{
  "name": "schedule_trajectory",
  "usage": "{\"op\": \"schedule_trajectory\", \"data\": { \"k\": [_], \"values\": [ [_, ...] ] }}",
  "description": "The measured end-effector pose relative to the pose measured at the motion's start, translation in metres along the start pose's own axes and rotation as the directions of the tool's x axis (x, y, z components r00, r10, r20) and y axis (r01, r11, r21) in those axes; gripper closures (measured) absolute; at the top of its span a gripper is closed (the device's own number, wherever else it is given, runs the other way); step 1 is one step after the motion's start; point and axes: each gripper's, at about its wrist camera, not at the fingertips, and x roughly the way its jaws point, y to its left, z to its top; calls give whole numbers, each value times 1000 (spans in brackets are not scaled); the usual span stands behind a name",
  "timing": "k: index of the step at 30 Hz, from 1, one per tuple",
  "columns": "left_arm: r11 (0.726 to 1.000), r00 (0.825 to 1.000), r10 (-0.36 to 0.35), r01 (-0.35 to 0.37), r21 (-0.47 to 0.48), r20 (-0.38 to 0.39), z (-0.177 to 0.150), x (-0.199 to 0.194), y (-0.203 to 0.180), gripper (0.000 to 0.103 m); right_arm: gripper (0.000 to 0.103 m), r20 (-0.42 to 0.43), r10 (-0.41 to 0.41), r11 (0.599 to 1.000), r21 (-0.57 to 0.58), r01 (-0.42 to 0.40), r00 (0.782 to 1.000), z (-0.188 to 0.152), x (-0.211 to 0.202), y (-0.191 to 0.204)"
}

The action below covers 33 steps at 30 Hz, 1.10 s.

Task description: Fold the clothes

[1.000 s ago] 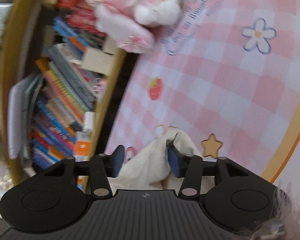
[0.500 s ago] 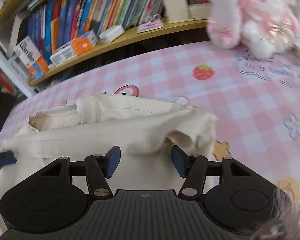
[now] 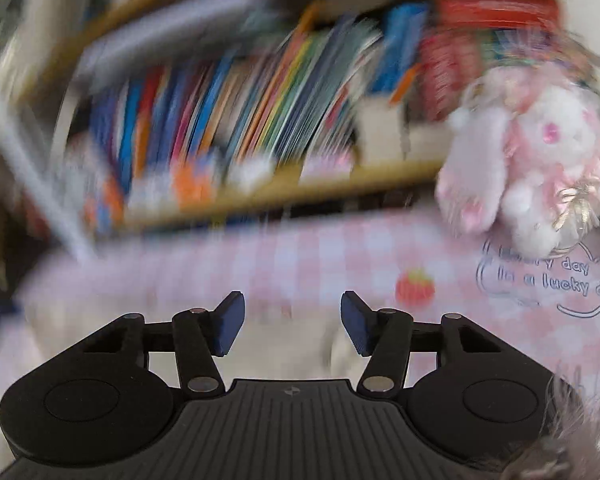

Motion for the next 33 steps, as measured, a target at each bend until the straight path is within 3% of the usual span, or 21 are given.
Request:
{"op": "schedule_trajectory", "data": {
  "k": [2, 4, 9, 14, 15, 16, 18, 20, 21, 23, 24, 25, 28, 31, 33],
  "values": [
    [992, 998, 57, -53, 117, -29, -19, 13, -18, 45, 56, -76, -22, 992, -127, 12, 997, -22, 9, 18],
    [986, 995, 93, -87, 144, -33, -32, 20, -23, 45, 56, -125, -45, 979, -205, 19, 991, -40, 19, 32],
    [984, 987, 161, -159, 81, -16, -36, 18, -11, 45, 53, -118, -54, 983, -180, 32, 992, -59, 28, 39],
    [986, 989, 146, -147, -82, -17, -16, 21, 13, 48, 51, -112, -64, 973, -226, 37, 992, -61, 26, 43],
    [984, 990, 139, -140, -106, -24, -11, 25, 17, 57, 51, -115, -61, 975, -221, 34, 992, -60, 26, 42],
    [981, 991, 131, -135, -138, -41, -6, 31, 21, 81, 51, -118, -59, 974, -222, 32, 991, -59, 26, 42],
    [963, 993, 95, -108, -246, -63, 5, 41, 33, 103, 51, -126, -58, 973, -230, 27, 990, -56, 28, 42],
    [920, 1000, 9, -9, -392, -2, 15, 42, 49, 103, 51, -132, -55, 972, -233, 23, 990, -55, 29, 41],
    [881, 998, -30, 52, -470, 56, 19, 40, 58, 103, 51, -136, -54, 972, -234, 21, 989, -55, 29, 41],
    [746, 978, -38, 165, -645, 207, 19, 31, 82, 102, 51, -144, -54, 972, -234, 19, 988, -54, 30, 41],
    [716, 976, 4, 150, -682, 219, 20, 28, 89, 102, 51, -145, -56, 972, -233, 20, 988, -53, 30, 42],
    [728, 979, 38, 109, -677, 199, 23, 28, 91, 102, 51, -147, -57, 972, -233, 22, 988, -53, 30, 42],
    [831, 994, 34, 27, -556, 99, 28, 31, 83, 101, 51, -149, -60, 973, -231, 25, 987, -52, 31, 43],
    [957, 999, -4, 13, -290, 34, 19, 28, 41, 100, 51, -144, -72, 974, -223, 38, 987, -52, 32, 44],
    [997, 999, -40, 39, -61, -21, 7, 33, 0, 98, 51, -139, -81, 975, -216, 50, 987, -52, 32, 46]
  ]
}}
